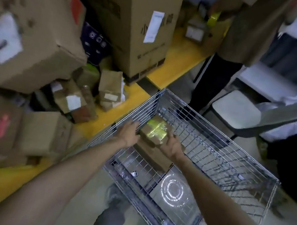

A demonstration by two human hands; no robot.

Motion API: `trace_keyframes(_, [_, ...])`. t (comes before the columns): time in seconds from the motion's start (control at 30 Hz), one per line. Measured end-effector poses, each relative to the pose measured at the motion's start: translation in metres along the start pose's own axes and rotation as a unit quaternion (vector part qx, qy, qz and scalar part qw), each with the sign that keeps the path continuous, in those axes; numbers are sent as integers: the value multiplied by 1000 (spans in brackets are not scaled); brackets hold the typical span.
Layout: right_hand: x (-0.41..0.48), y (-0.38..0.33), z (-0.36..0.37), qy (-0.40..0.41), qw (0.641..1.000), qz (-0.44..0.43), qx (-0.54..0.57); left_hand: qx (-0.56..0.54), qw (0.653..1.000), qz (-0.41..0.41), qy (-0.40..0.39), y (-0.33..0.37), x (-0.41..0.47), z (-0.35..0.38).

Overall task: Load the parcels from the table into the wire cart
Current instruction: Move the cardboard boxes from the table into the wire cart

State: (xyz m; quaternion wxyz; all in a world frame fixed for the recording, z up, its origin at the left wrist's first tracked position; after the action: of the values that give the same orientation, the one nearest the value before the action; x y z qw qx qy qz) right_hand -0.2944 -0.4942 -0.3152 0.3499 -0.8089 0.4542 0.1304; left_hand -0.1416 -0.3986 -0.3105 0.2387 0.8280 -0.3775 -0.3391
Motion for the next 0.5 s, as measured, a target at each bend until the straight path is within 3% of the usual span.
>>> trace_keyframes(0.5, [-150, -157, -104, 68, 975, -175, -115, 33, 979, 14, 200, 51, -208, -158])
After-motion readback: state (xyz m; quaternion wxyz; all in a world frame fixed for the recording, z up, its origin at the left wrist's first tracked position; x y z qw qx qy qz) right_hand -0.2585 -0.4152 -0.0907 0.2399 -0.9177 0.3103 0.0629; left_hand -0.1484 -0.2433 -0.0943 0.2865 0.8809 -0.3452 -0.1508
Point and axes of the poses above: each hand's wrist, its own x-axis towards the middle knuckle, its own z-axis out of the palm, y = z × x, the point moved 5 cm from there along x, towards the middle knuckle, and after that the axes turned 13 degrees about -x, right-handed, at the moved point
